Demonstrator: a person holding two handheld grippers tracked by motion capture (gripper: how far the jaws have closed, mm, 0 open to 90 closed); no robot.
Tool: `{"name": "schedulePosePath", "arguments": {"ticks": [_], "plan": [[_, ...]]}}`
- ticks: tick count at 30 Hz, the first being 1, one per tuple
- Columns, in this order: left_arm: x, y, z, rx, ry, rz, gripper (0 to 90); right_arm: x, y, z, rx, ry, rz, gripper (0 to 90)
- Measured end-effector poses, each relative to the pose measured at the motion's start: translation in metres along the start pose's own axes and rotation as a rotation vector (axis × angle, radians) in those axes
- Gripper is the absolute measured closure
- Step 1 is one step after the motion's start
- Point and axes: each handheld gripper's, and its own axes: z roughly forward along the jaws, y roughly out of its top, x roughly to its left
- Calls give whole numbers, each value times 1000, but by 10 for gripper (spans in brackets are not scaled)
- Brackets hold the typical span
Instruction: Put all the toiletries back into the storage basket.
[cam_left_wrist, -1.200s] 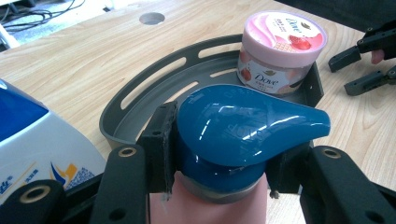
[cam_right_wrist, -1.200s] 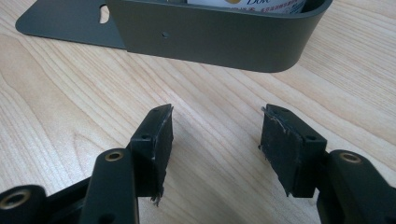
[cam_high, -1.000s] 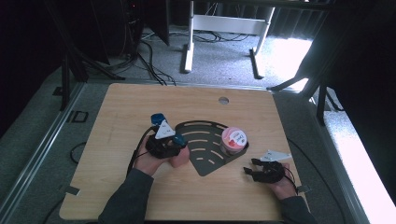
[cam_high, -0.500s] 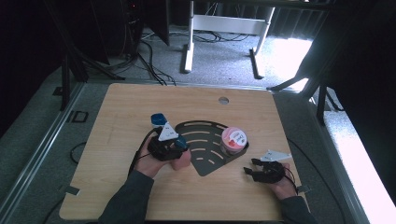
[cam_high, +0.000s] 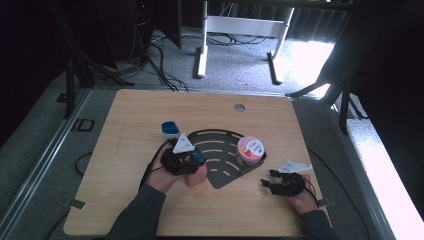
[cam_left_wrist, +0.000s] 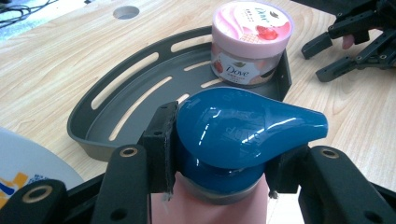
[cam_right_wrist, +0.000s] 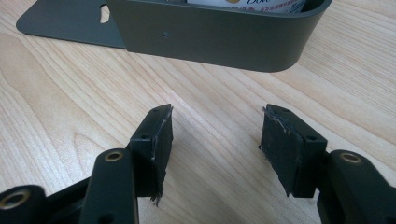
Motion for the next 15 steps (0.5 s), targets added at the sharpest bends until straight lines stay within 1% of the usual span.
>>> {"name": "schedulePosePath", "arguments": {"ticks": [4,8,15], "plan": [[-2,2,-1,-12,-23,-7,528,0,0,0,0,1,1,430],[-7,7,0,-17,-38,7,528,0,0,0,-1,0,-1,430],[-14,15,5,-24,-61,20,528,0,0,0,0,1,1,430]]}}
